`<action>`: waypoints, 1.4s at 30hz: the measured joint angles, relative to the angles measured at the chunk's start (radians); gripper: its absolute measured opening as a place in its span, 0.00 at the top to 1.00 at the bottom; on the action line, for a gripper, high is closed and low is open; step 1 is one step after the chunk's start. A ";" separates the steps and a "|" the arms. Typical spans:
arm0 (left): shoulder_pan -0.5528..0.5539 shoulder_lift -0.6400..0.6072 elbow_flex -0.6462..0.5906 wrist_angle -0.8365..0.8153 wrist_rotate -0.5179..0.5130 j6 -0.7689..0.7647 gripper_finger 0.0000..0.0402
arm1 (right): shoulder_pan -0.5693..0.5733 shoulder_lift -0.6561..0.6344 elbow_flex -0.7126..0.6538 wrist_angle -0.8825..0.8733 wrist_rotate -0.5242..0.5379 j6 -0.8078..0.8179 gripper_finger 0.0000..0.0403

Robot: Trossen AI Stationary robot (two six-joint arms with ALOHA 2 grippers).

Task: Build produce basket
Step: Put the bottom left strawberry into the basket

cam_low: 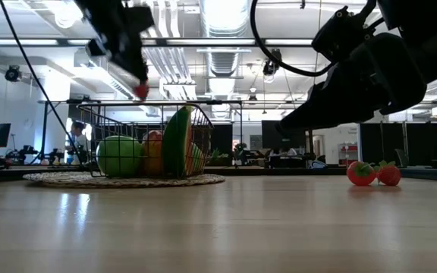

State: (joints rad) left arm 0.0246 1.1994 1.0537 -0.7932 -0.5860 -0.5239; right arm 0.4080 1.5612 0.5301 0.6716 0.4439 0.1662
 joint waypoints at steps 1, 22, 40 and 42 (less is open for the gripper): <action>0.031 0.020 -0.011 0.006 0.005 0.012 1.00 | 0.000 0.000 0.000 -0.001 0.000 0.003 0.47; 0.148 0.271 -0.048 0.107 0.080 0.086 1.00 | 0.000 0.000 0.000 -0.007 0.000 0.011 0.47; 0.203 0.208 -0.002 0.070 0.126 0.109 0.73 | 0.000 0.000 -0.001 -0.010 -0.006 0.020 0.47; 0.199 0.173 0.013 0.051 0.138 0.112 0.71 | 0.000 0.000 -0.001 -0.014 -0.006 0.024 0.47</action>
State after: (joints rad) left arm 0.2238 1.3729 1.0669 -0.7425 -0.4479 -0.4114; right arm 0.4080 1.5616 0.5293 0.6574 0.4377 0.1905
